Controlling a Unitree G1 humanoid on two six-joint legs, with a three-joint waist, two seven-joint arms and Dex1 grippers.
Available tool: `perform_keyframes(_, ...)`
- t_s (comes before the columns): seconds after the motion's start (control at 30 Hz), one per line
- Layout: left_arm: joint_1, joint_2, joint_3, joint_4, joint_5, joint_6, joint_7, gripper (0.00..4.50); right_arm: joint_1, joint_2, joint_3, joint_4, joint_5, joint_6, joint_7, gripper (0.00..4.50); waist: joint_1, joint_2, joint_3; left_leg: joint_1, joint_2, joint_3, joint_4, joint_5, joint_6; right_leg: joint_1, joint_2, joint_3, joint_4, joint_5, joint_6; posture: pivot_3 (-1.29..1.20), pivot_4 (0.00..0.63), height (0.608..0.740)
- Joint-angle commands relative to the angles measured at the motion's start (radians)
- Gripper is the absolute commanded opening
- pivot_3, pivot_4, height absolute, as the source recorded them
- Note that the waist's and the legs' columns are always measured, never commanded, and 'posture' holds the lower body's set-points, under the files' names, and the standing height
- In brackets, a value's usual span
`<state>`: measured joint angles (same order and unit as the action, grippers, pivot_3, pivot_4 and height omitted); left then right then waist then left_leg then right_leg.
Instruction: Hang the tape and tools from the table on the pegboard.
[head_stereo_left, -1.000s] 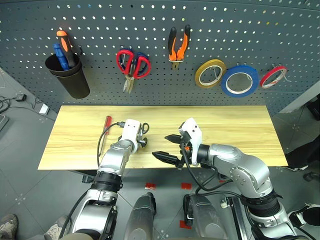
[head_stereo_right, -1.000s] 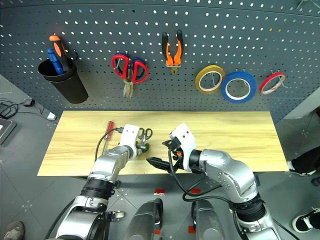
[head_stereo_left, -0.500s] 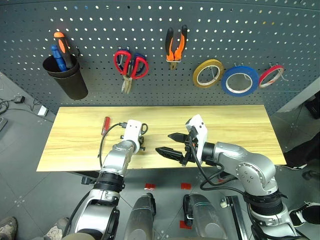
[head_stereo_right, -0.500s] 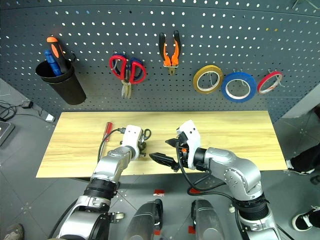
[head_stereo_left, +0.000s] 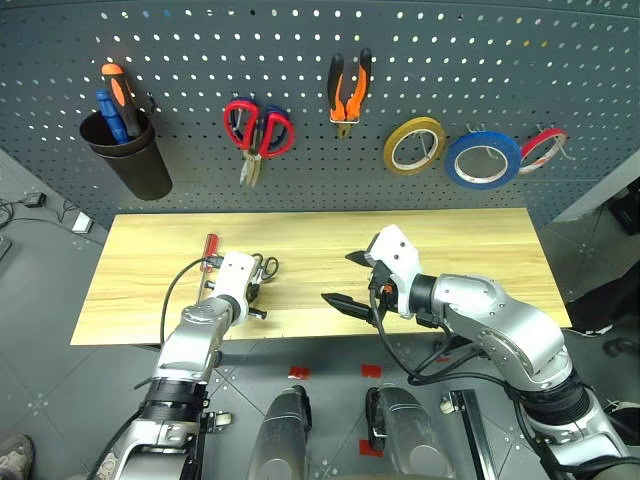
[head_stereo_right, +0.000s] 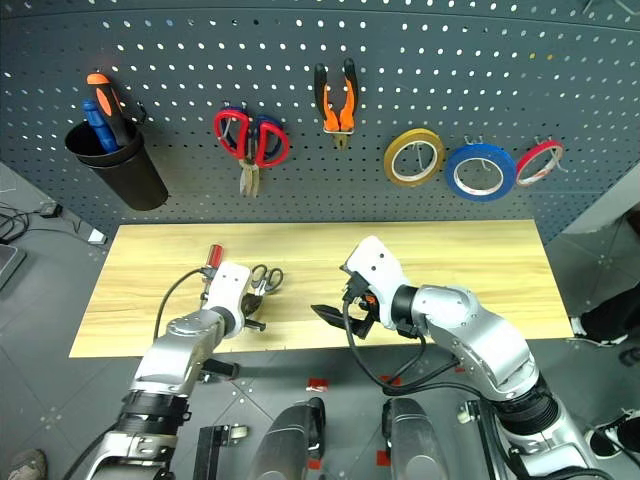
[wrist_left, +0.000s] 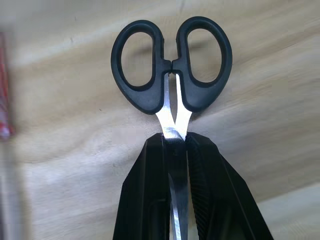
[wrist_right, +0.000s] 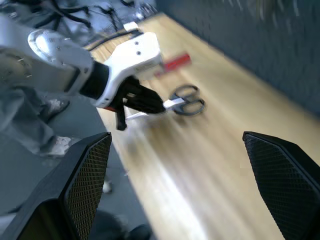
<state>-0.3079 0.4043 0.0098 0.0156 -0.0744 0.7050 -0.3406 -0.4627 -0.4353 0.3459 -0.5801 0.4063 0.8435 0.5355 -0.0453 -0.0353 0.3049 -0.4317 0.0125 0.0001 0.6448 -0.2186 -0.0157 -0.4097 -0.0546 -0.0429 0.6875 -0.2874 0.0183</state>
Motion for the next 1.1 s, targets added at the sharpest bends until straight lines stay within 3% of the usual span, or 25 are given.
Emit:
perform_keyframes(0.03, -0.006, 0.033, 0.035, -0.157, -0.048, -0.018, -0.057, 0.24, -0.016, -0.025, 0.020, -0.087, -0.005, -0.046, 0.049, 4.50, 0.005, 0.000, 0.000, 0.000, 0.000, 0.000, 0.000, 0.000, 0.000, 0.000, 0.000, 0.000, -0.001, 0.000, 0.000, -0.08, 0.297, 0.740)
perform_keyframes(0.23, -0.008, 0.079, 0.052, -0.297, -0.060, -0.217, -0.126, 0.24, -0.042, -0.031, 0.011, -0.071, -0.048, -0.108, 0.053, 4.50, 0.012, 0.000, 0.000, 0.000, 0.000, 0.000, 0.000, 0.000, 0.000, 0.003, 0.000, 0.000, -0.007, 0.001, 0.001, -0.08, 0.294, 0.740)
perform_keyframes(0.43, 0.056, 0.066, 0.122, -0.403, -0.057, -0.356, -0.076, 0.24, -0.071, -0.011, -0.005, -0.042, -0.149, -0.213, 0.004, 4.50, 0.008, 0.000, 0.000, 0.000, 0.000, 0.001, -0.001, 0.000, 0.000, 0.002, -0.001, 0.001, -0.008, 0.001, 0.001, -0.09, 0.291, 0.740)
perform_keyframes(0.67, 0.094, 0.031, 0.143, -0.476, -0.072, -0.387, -0.041, 0.24, -0.122, 0.019, -0.051, -0.005, -0.211, -0.250, -0.037, 4.50, 0.013, 0.000, 0.000, 0.000, 0.000, 0.001, 0.000, 0.000, 0.000, 0.003, -0.001, 0.000, -0.007, 0.001, 0.001, -0.08, 0.286, 0.740)
perform_keyframes(1.1, -0.065, 0.038, 0.132, -0.405, -0.026, -0.418, 0.014, 0.24, -0.128, 0.067, -0.087, 0.011, -0.225, -0.228, -0.063, 4.50, 0.011, 0.000, 0.000, -0.001, 0.000, 0.000, 0.000, 0.000, 0.001, 0.003, 0.000, 0.000, -0.007, 0.001, 0.001, -0.10, 0.275, 0.740)
